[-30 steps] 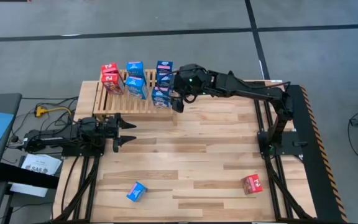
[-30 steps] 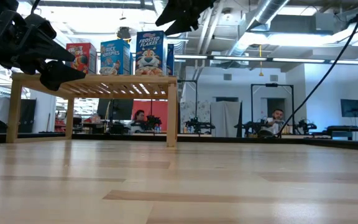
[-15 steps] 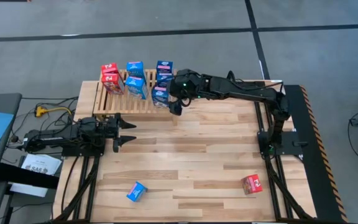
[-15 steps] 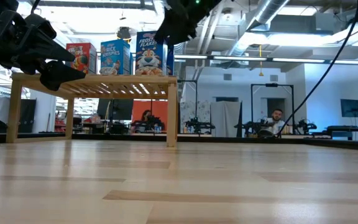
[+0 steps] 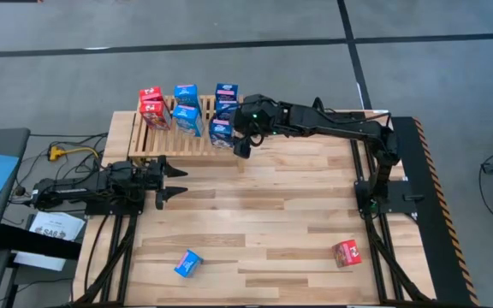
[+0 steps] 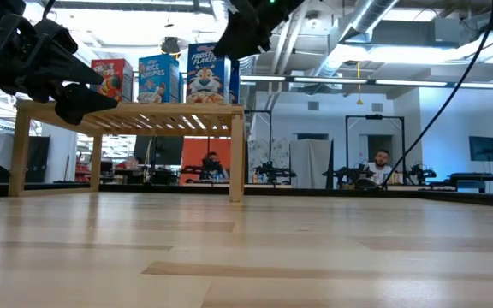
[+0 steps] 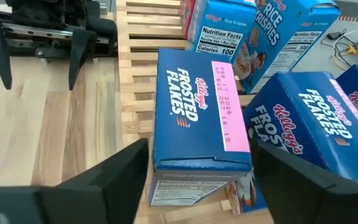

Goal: Stack cereal on shelf
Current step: Put the dark blue cereal box the aligned with the other dark blue cereal boxes on the shelf

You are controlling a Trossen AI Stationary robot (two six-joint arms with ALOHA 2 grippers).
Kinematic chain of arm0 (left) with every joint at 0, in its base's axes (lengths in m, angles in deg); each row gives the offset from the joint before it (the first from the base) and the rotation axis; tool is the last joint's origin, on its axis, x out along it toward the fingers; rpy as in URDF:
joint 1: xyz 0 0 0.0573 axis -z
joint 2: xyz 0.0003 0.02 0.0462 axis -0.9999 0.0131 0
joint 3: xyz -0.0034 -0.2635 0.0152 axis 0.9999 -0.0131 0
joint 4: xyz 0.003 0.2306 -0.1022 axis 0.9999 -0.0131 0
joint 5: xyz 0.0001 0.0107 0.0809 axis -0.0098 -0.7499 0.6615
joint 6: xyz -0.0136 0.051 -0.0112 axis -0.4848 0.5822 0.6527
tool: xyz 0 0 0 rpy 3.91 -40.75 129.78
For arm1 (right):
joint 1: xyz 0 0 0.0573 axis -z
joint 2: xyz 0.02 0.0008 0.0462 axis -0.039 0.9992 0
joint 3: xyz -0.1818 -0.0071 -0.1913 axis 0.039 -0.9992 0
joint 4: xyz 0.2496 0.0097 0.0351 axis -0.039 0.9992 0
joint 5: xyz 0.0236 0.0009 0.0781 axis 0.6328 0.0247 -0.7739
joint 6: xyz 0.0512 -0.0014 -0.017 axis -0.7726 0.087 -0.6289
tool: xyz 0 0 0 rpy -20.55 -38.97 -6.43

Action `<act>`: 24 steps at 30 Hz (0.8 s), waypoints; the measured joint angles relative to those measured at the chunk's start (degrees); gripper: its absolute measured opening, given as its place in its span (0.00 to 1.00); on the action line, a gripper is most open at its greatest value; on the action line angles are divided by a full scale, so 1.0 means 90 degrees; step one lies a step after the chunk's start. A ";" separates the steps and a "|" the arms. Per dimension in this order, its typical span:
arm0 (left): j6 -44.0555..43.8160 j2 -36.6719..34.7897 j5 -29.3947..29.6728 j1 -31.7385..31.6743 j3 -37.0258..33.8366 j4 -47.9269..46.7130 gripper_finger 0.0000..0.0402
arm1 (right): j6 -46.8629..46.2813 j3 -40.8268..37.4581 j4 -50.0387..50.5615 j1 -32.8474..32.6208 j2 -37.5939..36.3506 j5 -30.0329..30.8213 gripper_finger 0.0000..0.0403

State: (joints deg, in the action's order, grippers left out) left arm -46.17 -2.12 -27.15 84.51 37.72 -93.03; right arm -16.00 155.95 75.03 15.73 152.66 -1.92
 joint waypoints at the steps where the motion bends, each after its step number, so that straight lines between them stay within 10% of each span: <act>1: 0.0001 0.0000 0.0000 0.0000 -0.0002 0.0000 0.71 | -0.0012 0.0000 0.0005 0.0000 0.0000 -0.0003 0.72; 24: 0.0000 0.0001 -0.0001 0.0000 -0.0002 0.0000 0.71 | -0.0010 0.0005 0.0151 0.0000 -0.0010 -0.0013 0.53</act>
State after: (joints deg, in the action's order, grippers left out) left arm -46.17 -2.12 -27.16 84.50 37.70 -93.03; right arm -16.09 155.99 76.39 15.73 152.58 -2.04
